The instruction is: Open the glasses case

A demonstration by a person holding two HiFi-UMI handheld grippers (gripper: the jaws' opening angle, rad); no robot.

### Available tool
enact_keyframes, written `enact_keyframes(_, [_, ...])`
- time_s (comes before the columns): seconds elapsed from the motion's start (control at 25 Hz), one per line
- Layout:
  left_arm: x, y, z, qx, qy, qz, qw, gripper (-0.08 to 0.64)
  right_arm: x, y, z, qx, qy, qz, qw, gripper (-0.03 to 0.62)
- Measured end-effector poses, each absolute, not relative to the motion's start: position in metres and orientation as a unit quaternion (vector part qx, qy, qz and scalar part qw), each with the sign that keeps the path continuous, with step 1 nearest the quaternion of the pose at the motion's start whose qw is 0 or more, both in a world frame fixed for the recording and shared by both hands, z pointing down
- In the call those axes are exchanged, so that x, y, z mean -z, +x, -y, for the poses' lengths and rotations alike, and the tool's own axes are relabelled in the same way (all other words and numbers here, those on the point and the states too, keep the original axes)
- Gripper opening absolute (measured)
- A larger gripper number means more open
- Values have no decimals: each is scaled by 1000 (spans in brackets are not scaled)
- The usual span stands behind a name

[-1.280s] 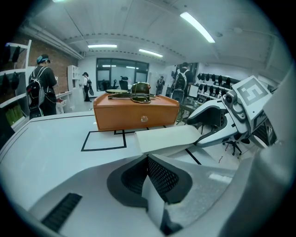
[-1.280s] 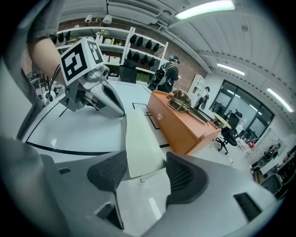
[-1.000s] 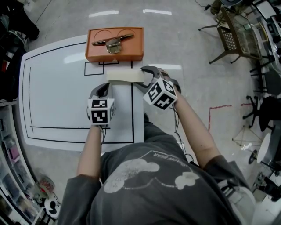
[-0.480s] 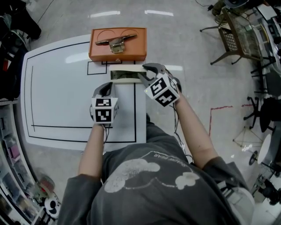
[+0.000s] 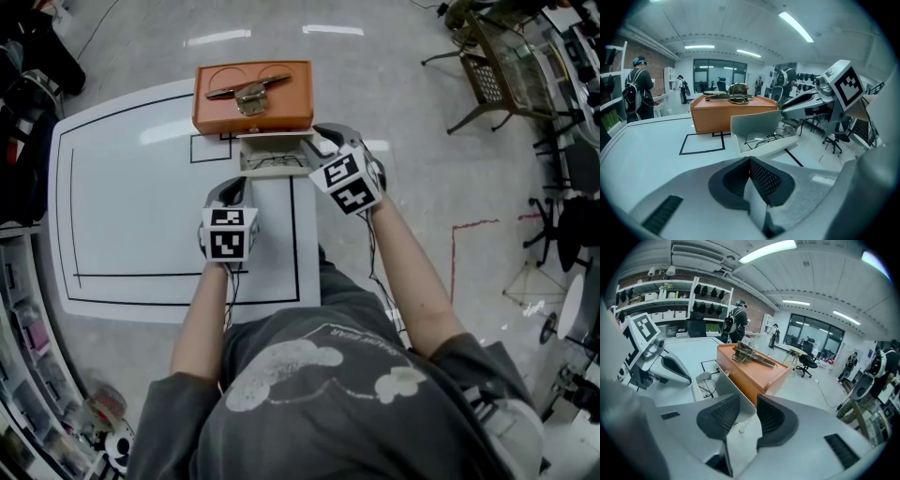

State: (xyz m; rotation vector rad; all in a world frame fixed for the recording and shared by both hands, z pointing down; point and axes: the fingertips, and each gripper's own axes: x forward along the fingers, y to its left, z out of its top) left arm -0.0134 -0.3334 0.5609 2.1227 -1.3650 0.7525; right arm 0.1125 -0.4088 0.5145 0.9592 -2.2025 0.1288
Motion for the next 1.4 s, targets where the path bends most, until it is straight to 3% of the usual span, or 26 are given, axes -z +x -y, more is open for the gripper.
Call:
enact_keyframes(0.32, [-543, -20, 323, -268, 817, 458, 225, 2, -497, 129, 386, -72, 437, 828, 345, 93])
enact_keyframes(0.6, [-513, -25, 314, -239, 860, 410, 189, 2, -487, 143, 341, -68, 519, 786, 329, 2])
enact_keyframes(1.4, [-494, -22, 251, -242, 873, 391, 164, 2, -480, 127, 248, -96, 529, 791, 291, 0])
